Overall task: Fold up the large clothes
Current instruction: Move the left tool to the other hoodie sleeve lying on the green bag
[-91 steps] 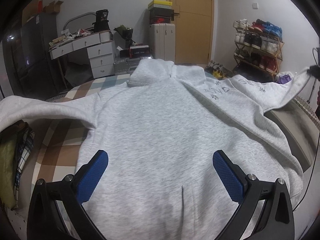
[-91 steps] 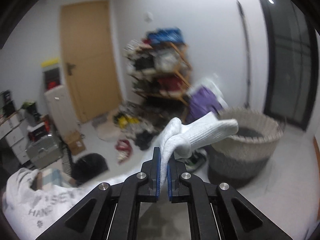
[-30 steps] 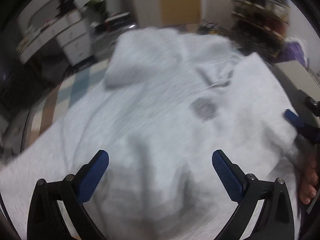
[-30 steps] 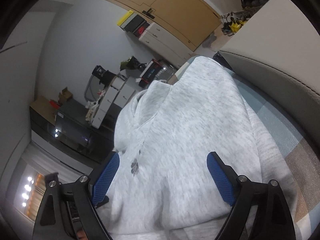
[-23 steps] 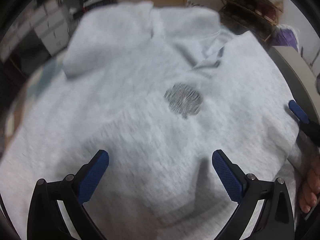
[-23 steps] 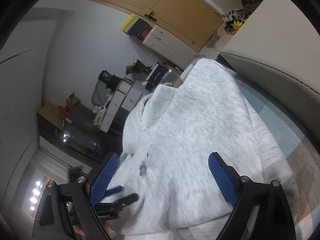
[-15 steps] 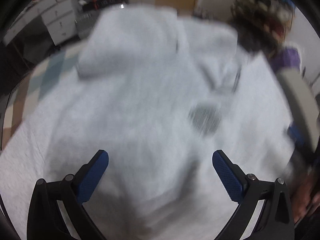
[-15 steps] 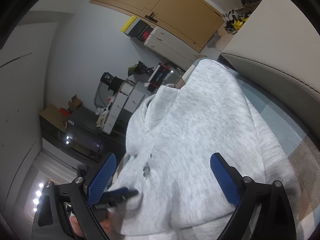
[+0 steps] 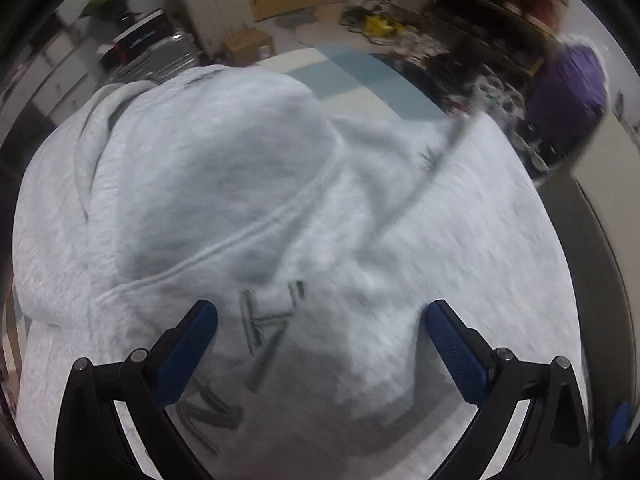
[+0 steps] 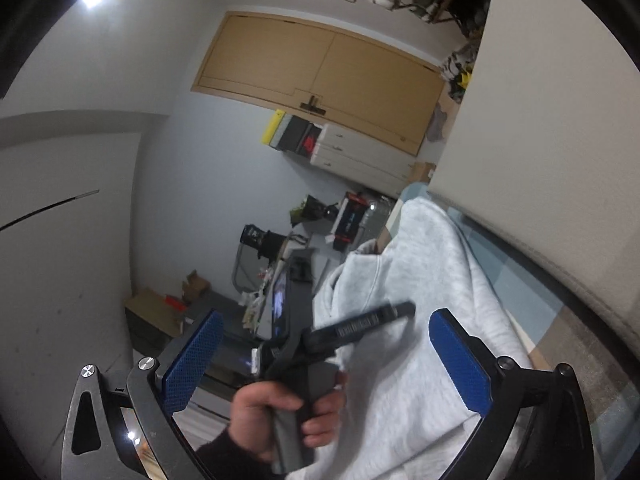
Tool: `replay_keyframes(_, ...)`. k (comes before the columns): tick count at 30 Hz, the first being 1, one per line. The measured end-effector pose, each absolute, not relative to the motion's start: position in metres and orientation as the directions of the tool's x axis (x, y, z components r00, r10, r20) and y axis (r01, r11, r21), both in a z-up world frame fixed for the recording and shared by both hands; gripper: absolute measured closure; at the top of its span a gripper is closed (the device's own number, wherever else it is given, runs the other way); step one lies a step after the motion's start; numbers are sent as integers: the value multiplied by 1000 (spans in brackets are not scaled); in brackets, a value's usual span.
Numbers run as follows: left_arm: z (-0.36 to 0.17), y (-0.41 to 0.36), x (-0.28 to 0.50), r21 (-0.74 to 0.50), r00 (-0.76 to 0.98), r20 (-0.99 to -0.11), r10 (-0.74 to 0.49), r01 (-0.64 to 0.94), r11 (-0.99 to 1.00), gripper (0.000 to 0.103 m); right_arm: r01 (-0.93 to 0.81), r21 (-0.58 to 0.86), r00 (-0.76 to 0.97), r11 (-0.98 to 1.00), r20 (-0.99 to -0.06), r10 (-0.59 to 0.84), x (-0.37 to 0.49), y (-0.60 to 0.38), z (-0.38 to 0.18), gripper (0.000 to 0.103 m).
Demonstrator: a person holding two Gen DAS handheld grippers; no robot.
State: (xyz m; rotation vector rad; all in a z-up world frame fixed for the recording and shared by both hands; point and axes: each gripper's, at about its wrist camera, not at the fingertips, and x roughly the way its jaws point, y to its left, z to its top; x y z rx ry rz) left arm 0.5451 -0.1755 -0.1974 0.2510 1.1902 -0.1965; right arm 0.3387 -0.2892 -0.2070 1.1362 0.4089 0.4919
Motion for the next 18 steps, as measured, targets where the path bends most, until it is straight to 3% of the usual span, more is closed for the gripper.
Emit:
replay_keyframes(5, -171, -182, 557, 78, 470, -881, -52, 253, 964, 2, -193, 913, 807, 360, -61, 587, 340, -279, -198, 0)
replay_keyframes(7, -182, -191, 559, 195, 458, -887, 61, 251, 948, 2, -204, 905, 803, 373, -62, 592, 338, -277, -196, 0)
replay_keyframes(12, -196, -183, 558, 259, 443, -886, 136, 230, 938, 2, -213, 897, 796, 386, -70, 601, 334, -274, -197, 0)
replay_keyframes(15, -160, -159, 528, 197, 488, -871, 52, 251, 948, 3, -211, 902, 778, 377, -78, 624, 339, -271, -199, 0)
replay_keyframes(18, -104, -137, 466, 247, 582, -810, 73, 225, 942, 3, -214, 899, 760, 381, -93, 644, 342, -266, -200, 0)
